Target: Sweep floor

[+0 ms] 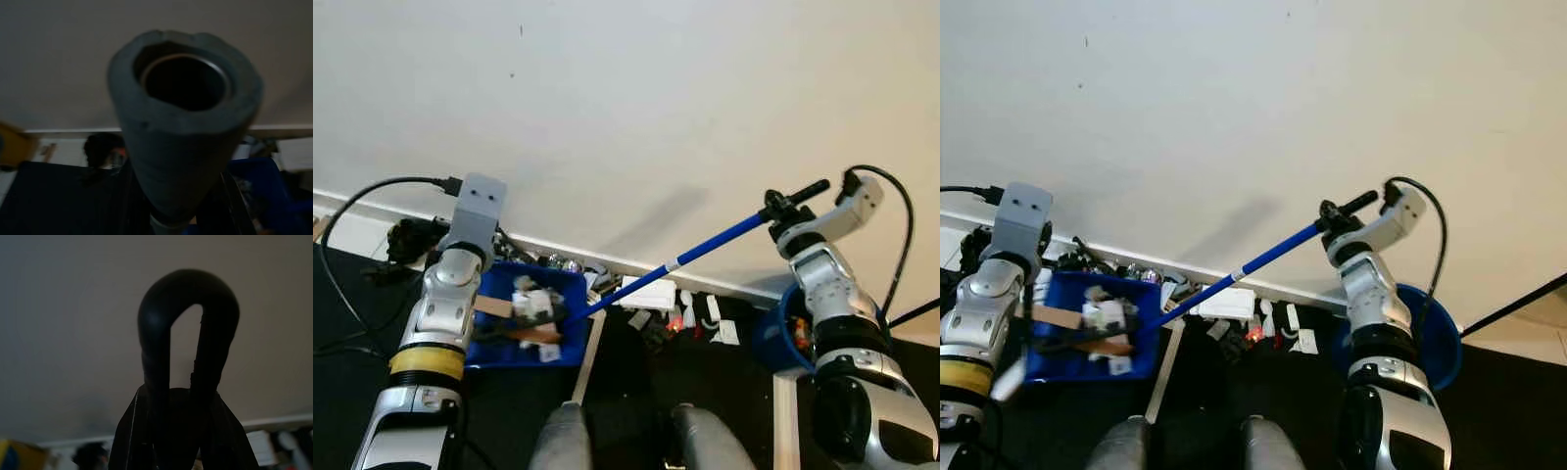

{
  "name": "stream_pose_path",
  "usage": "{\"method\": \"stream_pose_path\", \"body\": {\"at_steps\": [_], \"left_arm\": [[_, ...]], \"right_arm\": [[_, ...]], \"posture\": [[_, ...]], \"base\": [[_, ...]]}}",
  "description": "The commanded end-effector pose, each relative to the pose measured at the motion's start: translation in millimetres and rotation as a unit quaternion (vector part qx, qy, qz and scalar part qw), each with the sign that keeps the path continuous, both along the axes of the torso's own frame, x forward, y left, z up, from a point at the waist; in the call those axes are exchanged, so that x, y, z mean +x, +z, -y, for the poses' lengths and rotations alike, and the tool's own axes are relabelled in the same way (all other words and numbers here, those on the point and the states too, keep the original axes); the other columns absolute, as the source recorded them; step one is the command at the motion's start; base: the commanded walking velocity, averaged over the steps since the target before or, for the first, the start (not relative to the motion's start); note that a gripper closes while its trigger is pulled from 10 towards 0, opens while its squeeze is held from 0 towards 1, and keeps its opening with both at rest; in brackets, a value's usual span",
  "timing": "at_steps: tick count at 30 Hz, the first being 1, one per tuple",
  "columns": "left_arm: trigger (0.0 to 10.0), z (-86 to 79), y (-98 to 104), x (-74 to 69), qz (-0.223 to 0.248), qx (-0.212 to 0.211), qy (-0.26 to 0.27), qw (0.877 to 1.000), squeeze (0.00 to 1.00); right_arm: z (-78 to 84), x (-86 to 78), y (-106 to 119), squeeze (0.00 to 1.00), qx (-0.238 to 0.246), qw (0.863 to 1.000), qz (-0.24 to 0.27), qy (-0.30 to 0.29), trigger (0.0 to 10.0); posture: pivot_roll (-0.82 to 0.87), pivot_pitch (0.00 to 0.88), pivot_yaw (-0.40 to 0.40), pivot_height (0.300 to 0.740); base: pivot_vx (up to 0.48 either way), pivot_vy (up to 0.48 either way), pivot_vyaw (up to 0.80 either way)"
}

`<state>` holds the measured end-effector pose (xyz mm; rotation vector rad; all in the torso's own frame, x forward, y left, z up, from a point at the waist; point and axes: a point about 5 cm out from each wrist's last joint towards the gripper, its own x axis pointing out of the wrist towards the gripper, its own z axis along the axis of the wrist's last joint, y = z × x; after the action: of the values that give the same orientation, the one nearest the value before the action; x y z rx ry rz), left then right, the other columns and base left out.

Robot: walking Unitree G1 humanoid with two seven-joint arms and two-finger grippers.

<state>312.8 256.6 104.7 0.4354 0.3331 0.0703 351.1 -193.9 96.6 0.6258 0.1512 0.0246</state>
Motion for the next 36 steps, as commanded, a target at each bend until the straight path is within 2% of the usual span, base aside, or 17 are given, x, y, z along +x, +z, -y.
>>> {"method": "stream_pose_path", "body": {"at_steps": [1, 3, 4, 5, 9, 13, 17, 19, 23, 25, 30, 31, 33, 36], "left_arm": [[10.0, 0.9, 1.5, -0.3, 0.005, 0.011, -0.003, 1.000, 0.00], [10.0, 0.6, 1.3, -0.7, 0.005, 0.013, -0.003, 1.000, 0.00], [10.0, 0.7, 1.1, -0.7, 0.007, 0.020, -0.005, 1.000, 0.00], [10.0, 1.3, 0.8, -0.5, 0.008, 0.019, -0.006, 1.000, 0.00], [10.0, 2.6, -0.6, -0.1, 0.007, 0.015, -0.006, 1.000, 0.00], [10.0, 9.6, -14.8, -3.0, -0.002, -0.011, -0.010, 1.000, 0.00], [10.0, 15.1, -18.8, -5.2, -0.002, -0.035, -0.013, 0.999, 0.00], [10.0, 18.0, -20.0, -5.5, -0.003, -0.042, -0.017, 0.999, 0.00], [10.0, 22.8, -22.5, -5.3, -0.007, -0.048, -0.023, 0.999, 0.00], [10.0, 23.4, -23.1, -5.1, -0.007, -0.049, -0.024, 0.998, 0.00], [10.0, 28.4, -26.7, -5.1, -0.008, -0.067, -0.031, 0.997, 0.00], [10.0, 30.8, -28.4, -5.3, -0.008, -0.076, -0.032, 0.997, 0.00], [10.0, 31.8, -29.0, -5.4, -0.009, -0.078, -0.033, 0.996, 0.00], [10.0, 37.8, -32.0, -5.9, -0.013, -0.081, -0.044, 0.996, 0.00]], "right_arm": [[6.2, 5.0, 15.7, 0.00, -0.023, 0.999, 0.034, 0.002, 10.0], [6.3, 6.3, 19.3, 0.00, -0.042, 0.998, 0.039, 0.010, 10.0], [6.6, 8.9, 26.6, 0.00, -0.079, 0.995, 0.052, 0.027, 10.0], [7.7, 10.8, 32.2, 0.00, -0.084, 0.994, 0.063, 0.031, 10.0], [10.1, 13.6, 41.0, 0.00, -0.078, 0.993, 0.081, 0.036, 10.0], [22.8, 17.5, 61.1, 0.00, -0.001, 0.991, 0.128, 0.035, 10.0], [29.4, 17.1, 75.0, 0.00, 0.022, 0.986, 0.153, 0.057, 10.0], [33.6, 16.7, 80.8, 0.00, 0.018, 0.984, 0.160, 0.072, 10.0], [41.4, 16.4, 83.9, 0.00, -0.029, 0.985, 0.151, 0.082, 10.0], [41.9, 16.4, 84.1, 0.00, -0.034, 0.985, 0.149, 0.083, 10.0], [30.9, 14.5, 83.2, 0.00, -0.046, 0.983, 0.145, 0.100, 10.0], [20.3, 12.7, 76.8, 0.00, -0.049, 0.984, 0.134, 0.104, 10.0], [17.2, 11.9, 73.7, 0.00, -0.048, 0.985, 0.127, 0.105, 10.0], [3.4, 6.5, 44.0, 0.00, -0.046, 0.990, 0.082, 0.107, 10.0]], "posture": [[0.13, 0.010, -0.068, 0.740], [0.13, 0.010, -0.069, 0.740], [0.13, 0.009, -0.070, 0.740], [0.13, 0.007, -0.071, 0.740], [0.12, 0.002, -0.072, 0.740], [0.12, 0.000, -0.071, 0.740], [0.11, 0.000, -0.068, 0.740], [0.11, 0.000, -0.068, 0.740], [0.11, 0.001, -0.067, 0.740], [0.11, 0.001, -0.067, 0.740], [0.10, 0.000, -0.066, 0.740], [0.10, 0.000, -0.066, 0.740], [0.10, 0.000, -0.066, 0.740], [0.10, 0.000, -0.064, 0.740]], "base": [[0.000, 0.000, 0.00], [0.000, 0.000, 0.00], [0.000, 0.000, 0.00], [0.000, 0.000, 0.00], [0.000, 0.000, 0.00], [0.000, 0.000, 0.00], [0.000, 0.000, 0.00], [0.000, 0.000, 0.00], [0.000, 0.000, 0.00], [0.000, 0.000, 0.00], [0.000, 0.000, 0.00], [0.000, 0.000, 0.00], [0.000, 0.000, 0.00], [0.000, 0.000, 0.00]]}}
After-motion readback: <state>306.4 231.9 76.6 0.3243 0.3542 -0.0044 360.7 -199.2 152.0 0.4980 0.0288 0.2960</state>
